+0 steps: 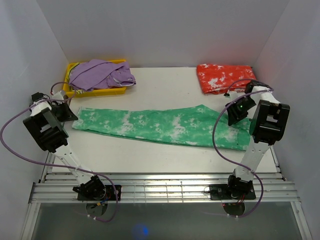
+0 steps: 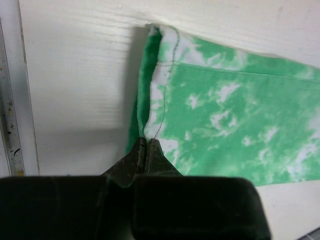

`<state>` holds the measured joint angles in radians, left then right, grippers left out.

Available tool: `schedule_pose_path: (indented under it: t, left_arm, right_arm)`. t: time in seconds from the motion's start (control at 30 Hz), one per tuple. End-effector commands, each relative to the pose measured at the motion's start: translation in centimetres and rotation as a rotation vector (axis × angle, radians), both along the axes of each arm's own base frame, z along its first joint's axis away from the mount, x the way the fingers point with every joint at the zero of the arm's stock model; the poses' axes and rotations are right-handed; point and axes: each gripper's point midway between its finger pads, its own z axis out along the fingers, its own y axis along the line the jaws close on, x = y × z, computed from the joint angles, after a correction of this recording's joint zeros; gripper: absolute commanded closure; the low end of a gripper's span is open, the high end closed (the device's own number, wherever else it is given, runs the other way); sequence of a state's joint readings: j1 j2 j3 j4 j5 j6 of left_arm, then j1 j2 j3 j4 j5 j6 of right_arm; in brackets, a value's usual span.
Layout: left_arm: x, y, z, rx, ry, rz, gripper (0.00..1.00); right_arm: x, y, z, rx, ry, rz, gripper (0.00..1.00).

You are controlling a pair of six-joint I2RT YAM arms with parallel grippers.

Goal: Fold and stack the trousers
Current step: Fold the trousers

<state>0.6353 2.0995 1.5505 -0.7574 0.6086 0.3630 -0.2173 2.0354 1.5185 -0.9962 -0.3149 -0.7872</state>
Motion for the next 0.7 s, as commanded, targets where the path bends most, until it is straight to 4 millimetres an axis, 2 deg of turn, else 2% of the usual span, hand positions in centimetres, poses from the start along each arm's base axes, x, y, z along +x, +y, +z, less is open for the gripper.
schedule_pose_path:
  t: [0.0, 0.03, 0.07, 0.17, 0.2, 0.33, 0.43, 0.47, 0.5, 0.57, 0.67]
  left_arm:
    - [1.3, -0.1, 8.7, -0.021, -0.174, 0.001, 1.0]
    - [1.8, 0.5, 10.9, 0.005, -0.219, 0.001, 1.0]
    - [1.8, 0.5, 11.9, 0.005, -0.229, 0.006, 1.0]
    - [2.0, 0.5, 15.1, 0.024, -0.287, -0.004, 1.0]
    - [2.0, 0.4, 15.8, 0.025, -0.295, -0.001, 1.0]
    - [1.9, 0.1, 18.3, 0.046, -0.339, -0.015, 1.0]
    - [1.3, -1.3, 20.3, 0.036, -0.378, -0.057, 1.0]
    - [1.1, -1.6, 20.2, 0.033, -0.372, -0.059, 1.0]
    - [1.1, -2.3, 20.5, 0.041, -0.372, -0.067, 1.0]
    - [1.1, -2.5, 19.7, 0.033, -0.352, -0.067, 1.0]
    - [0.9, -3.7, 18.6, 0.015, -0.337, -0.101, 1.0]
  right_arm:
    - [2.7, 0.5, 3.1, 0.024, -0.111, 0.004, 0.53]
    - [2.8, 0.6, 3.6, 0.026, -0.12, 0.006, 0.51]
    - [3.0, 0.5, 4.4, 0.023, -0.141, 0.005, 0.48]
    - [3.9, 0.1, 6.6, 0.015, -0.194, -0.002, 0.29]
    - [4.4, 0.0, 7.7, 0.018, -0.215, -0.008, 0.19]
    - [5.0, -1.1, 10.2, 0.033, -0.248, -0.042, 0.07]
    - [4.0, -2.6, 11.5, 0.039, -0.216, -0.076, 0.03]
    - [3.3, -3.7, 11.6, 0.039, -0.204, -0.091, 0.03]
    - [2.4, -4.0, 11.5, 0.05, -0.177, -0.1, 0.03]
    - [1.3, -5.4, 11.3, 0.053, -0.168, -0.121, 0.04]
    - [0.3, -6.3, 10.7, 0.05, -0.148, -0.137, 0.04]
